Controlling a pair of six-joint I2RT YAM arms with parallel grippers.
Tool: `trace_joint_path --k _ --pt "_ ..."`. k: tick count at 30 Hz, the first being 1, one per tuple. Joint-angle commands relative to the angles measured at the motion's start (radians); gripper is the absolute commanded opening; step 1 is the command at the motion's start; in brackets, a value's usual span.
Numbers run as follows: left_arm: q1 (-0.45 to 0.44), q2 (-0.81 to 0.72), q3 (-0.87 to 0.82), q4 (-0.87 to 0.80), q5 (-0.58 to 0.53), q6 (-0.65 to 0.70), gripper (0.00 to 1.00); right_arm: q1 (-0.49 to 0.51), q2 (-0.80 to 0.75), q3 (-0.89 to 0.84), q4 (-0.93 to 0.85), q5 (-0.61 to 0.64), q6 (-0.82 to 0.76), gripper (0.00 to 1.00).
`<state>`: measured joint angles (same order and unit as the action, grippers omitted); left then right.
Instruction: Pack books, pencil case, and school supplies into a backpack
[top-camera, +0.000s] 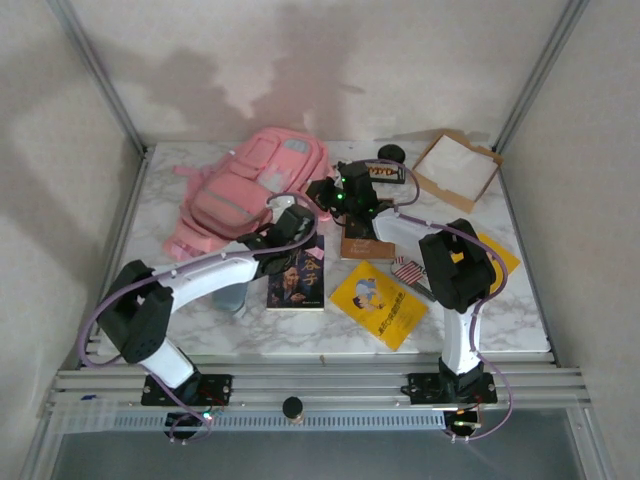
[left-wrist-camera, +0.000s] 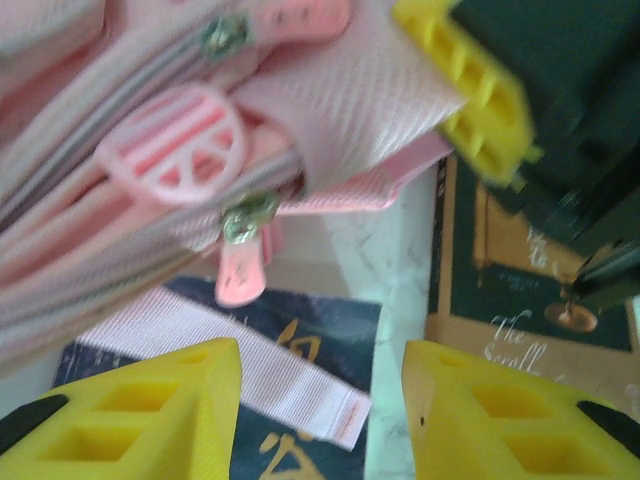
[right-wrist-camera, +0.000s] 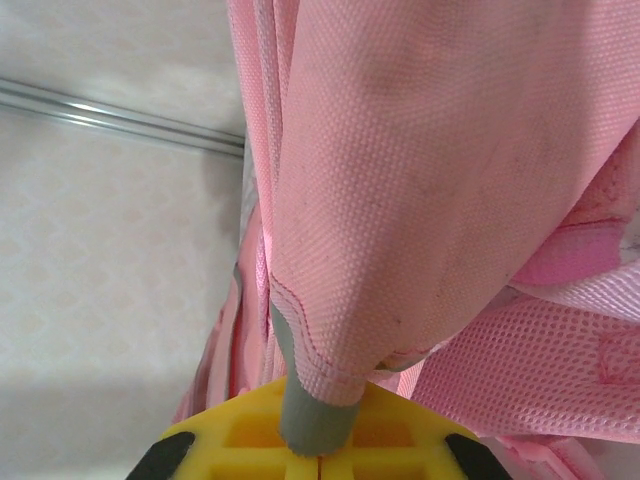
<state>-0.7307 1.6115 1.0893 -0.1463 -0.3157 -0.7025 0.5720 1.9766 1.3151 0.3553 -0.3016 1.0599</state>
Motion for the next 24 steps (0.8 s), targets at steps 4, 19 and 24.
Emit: trace_joint_path --k 4,19,24 --pt "0.02 0.039 0.091 -0.114 -0.126 -0.019 0.45 0.008 -0.044 0.04 0.045 -0.007 0.015 0.0" --pt "0.052 0.183 0.177 -0.112 -0.01 -0.021 0.43 0.008 -0.032 0.065 0.021 -0.01 0.013 0.0" --pt "-0.013 0.154 0.165 -0.16 -0.061 -0.102 0.43 0.008 -0.036 0.064 0.011 0.005 0.013 0.0"
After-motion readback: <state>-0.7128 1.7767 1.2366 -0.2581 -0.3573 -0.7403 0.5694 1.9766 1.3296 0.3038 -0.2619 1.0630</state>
